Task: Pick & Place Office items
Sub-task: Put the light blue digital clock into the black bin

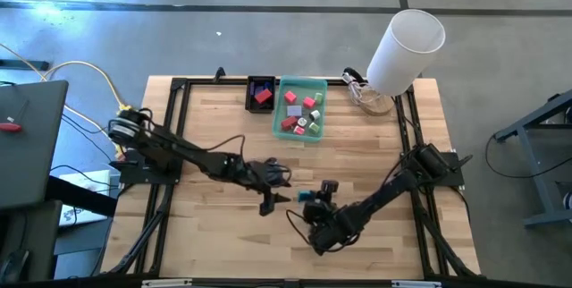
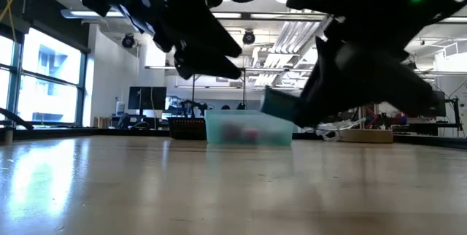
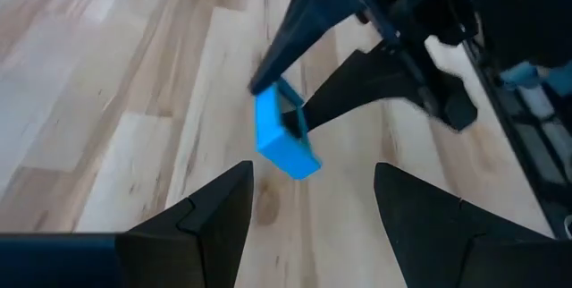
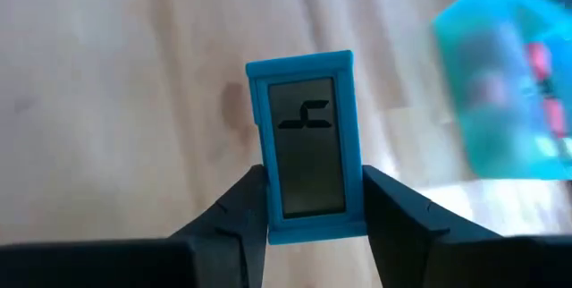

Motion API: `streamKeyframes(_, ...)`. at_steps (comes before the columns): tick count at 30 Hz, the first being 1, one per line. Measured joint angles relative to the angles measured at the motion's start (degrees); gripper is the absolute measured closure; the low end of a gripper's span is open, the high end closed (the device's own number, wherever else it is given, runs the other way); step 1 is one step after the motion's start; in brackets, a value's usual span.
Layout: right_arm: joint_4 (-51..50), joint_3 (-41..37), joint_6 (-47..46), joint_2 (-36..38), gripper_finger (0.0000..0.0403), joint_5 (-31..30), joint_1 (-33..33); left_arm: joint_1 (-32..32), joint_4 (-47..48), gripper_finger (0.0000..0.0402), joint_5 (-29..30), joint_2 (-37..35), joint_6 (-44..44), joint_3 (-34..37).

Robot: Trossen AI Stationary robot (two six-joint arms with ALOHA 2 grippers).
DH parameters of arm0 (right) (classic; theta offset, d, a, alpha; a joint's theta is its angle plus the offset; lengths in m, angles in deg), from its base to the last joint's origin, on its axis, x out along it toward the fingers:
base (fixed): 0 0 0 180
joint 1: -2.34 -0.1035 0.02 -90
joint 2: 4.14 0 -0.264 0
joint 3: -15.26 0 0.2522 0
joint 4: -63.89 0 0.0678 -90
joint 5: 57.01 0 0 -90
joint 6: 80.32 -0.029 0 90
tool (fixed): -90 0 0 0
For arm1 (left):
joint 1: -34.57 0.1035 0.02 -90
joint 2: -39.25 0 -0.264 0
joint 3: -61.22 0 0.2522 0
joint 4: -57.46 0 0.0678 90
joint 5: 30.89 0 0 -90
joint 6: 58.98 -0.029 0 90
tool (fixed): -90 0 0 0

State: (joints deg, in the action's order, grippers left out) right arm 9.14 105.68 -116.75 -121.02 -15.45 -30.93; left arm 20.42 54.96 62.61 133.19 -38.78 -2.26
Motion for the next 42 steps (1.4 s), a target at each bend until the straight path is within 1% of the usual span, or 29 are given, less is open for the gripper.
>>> streamKeyframes(3, -0.1, 0.0, 0.0, 0.0, 0.0266, -1.5, 0.3, -0.9, -2.2, 0.0177, 1.9, 2.2, 2.3, 0.0)
streamKeyframes(6, -0.6, 0.0, -1.3, 0.1, 0.0266, -4.0, 0.4, -1.4, -4.9, 0.0177, 2.2, 3.8, 4.6, 0.0)
streamKeyframes(10, -0.3, 0.1, -1.4, 0.2, 0.0266, -5.6, 0.4, -1.9, -8.9, 0.0177, 3.0, 4.5, 6.9, 0.0)
streamKeyframes(13, -0.2, 0.1, -1.4, 0.2, 0.0266, -5.7, 0.4, -1.6, -10.7, 0.0177, 4.3, 4.5, 10.3, 0.0)
streamKeyframes(19, -0.3, 0.1, -1.6, 0.2, 0.0266, -5.6, 0.0, 0.2, -11.4, 0.0177, 4.4, 4.5, 14.2, 0.0)
streamKeyframes(23, -0.6, 0.2, -2.0, 0.3, 0.0266, -5.8, -0.3, 1.1, -10.9, 0.0177, 4.6, 4.5, 14.2, 0.0)
streamKeyframes(28, -0.9, 0.2, -1.8, 0.5, 0.0266, -9.7, -0.7, 1.8, -10.7, 0.0177, 4.5, 4.5, 14.5, 0.0)
streamKeyframes(39, 0.4, 0.2, -0.7, 0.5, 0.0266, -9.7, 3.3, 1.7, -10.6, 0.0177, 4.6, 4.4, 13.5, 0.0)
streamKeyframes(42, 2.4, 0.2, 1.8, 0.5, 0.0266, -10.2, 3.4, 2.3, -10.9, 0.0177, 4.3, 4.4, 11.3, 0.0)
